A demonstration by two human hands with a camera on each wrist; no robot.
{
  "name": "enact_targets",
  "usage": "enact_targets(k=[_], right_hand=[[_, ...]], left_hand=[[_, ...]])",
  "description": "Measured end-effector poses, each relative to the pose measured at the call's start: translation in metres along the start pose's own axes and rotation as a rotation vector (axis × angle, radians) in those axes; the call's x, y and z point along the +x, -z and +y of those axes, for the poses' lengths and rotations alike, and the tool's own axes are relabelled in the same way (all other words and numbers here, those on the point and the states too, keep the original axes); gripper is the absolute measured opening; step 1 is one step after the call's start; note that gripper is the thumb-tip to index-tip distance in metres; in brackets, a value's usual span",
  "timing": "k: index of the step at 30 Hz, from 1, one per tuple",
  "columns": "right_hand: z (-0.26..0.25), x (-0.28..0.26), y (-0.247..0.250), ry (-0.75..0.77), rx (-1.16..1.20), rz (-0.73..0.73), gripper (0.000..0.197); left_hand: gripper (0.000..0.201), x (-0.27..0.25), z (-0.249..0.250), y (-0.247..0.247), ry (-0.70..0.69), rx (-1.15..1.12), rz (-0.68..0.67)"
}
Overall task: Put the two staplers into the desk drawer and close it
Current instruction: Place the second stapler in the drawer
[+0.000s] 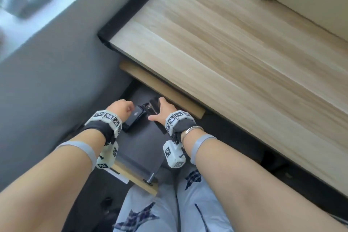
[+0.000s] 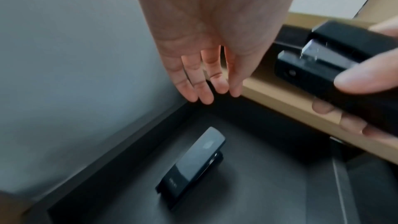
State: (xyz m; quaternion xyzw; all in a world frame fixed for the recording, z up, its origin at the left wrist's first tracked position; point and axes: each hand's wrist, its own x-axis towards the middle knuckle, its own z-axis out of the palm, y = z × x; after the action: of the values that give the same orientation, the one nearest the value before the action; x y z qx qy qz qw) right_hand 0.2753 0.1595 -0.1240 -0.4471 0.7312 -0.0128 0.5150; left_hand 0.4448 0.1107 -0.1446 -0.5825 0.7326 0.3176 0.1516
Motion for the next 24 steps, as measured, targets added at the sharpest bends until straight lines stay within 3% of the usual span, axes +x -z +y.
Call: enact_targets(k=[3, 7, 14, 19, 24], right_hand=[[0.013, 0.022, -0.028, -0.174, 0.11, 0.042, 0.048], [0.024, 0.05, -0.061, -0.321, 0.26, 0.129, 0.04], [0.042, 0.086, -0.082, -0.519, 0.413, 0.124, 0.045], [0.061, 0.096, -0.097, -0.515, 0.408, 0.1, 0.063], [0.065, 0.103, -0.105, -0.613, 0.432, 0.114, 0.064]], left_hand=[[0.031, 0.008, -0.023, -0.023, 0.012, -0.02, -0.025], [0.029, 0.021, -0.043, -0.049, 0.036, -0.046, -0.056], [0.028, 0.042, -0.059, -0.076, 0.032, -0.055, -0.093], [0.029, 0.052, -0.063, -0.09, 0.025, -0.071, -0.087], [0.029, 0.053, -0.067, -0.102, 0.028, -0.065, -0.128]])
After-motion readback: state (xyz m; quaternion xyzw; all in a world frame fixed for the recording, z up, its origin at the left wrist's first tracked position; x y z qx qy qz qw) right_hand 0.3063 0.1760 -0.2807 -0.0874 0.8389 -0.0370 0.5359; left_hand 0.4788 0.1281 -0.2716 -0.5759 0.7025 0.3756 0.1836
